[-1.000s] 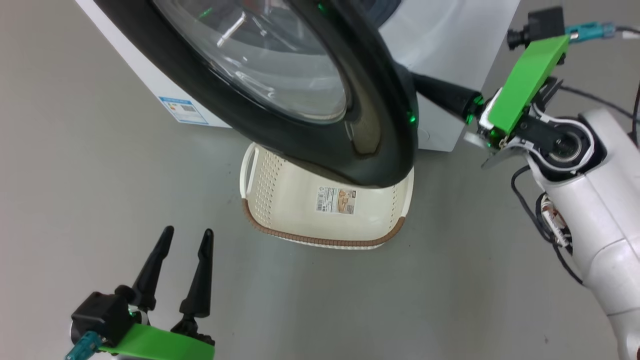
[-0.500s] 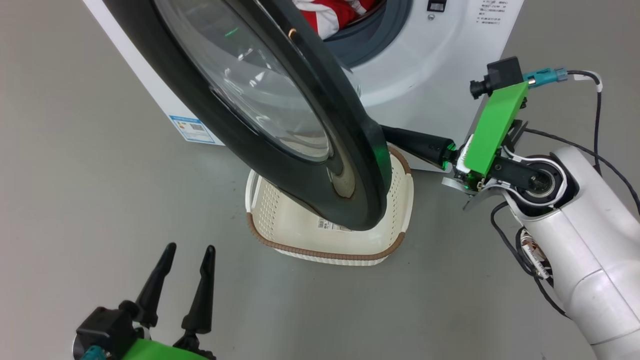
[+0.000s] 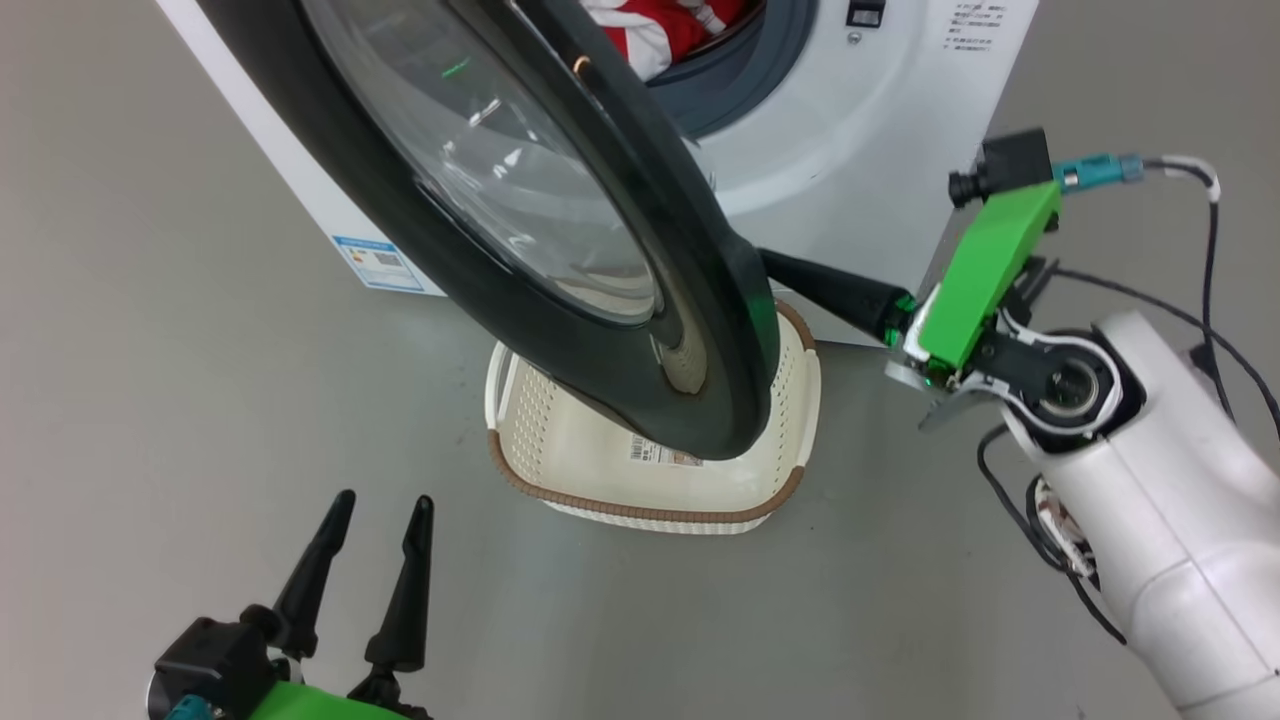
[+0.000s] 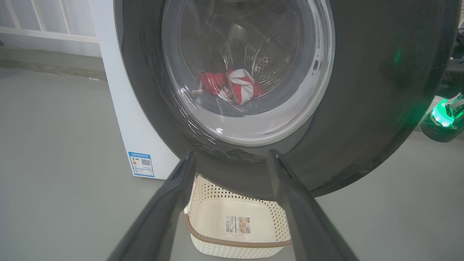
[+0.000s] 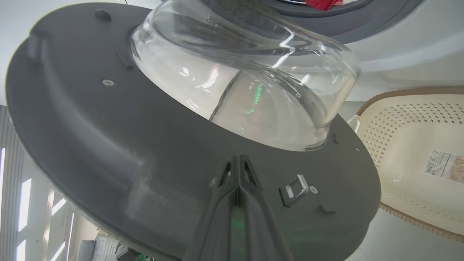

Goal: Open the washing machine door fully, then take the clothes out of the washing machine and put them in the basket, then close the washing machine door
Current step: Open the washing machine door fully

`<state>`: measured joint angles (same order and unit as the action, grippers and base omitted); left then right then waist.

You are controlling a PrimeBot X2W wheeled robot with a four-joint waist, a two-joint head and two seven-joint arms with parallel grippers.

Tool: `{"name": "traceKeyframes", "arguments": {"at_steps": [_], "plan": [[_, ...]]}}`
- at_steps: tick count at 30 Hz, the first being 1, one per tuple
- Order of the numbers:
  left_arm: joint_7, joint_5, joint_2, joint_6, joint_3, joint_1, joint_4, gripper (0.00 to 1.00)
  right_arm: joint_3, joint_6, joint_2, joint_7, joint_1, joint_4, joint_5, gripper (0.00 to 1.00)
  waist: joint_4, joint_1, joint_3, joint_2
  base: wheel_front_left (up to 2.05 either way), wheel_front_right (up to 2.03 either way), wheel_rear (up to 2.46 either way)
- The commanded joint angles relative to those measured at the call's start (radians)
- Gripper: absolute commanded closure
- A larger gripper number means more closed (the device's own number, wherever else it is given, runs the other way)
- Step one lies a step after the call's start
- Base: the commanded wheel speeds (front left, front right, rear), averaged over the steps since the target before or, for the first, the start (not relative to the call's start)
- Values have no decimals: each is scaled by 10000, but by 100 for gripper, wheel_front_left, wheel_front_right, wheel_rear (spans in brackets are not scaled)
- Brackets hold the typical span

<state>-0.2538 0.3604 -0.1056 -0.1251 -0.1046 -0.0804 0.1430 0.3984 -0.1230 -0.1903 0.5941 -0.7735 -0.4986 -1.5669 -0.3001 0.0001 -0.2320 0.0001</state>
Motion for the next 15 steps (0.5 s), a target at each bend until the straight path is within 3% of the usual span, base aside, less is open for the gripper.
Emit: {"name": "traceKeyframes", "arguments": {"at_steps": [1,2,15], "plan": [[-80,-45,-237,-56,310,-111,-262,0,-1,-77,48,-205,266,285,126,7,83,-1,70,-1,0,0,0],[-80,-43,-252,-56,317,-97,-266,0,-24,-77,15,-294,371,288,148,0,121,-1,103,-1,0,0,0],[-80,-37,-389,-56,424,182,-378,0,-260,-77,-514,-1379,2056,714,367,0,701,-1,531,-1,0,0,0]]}}
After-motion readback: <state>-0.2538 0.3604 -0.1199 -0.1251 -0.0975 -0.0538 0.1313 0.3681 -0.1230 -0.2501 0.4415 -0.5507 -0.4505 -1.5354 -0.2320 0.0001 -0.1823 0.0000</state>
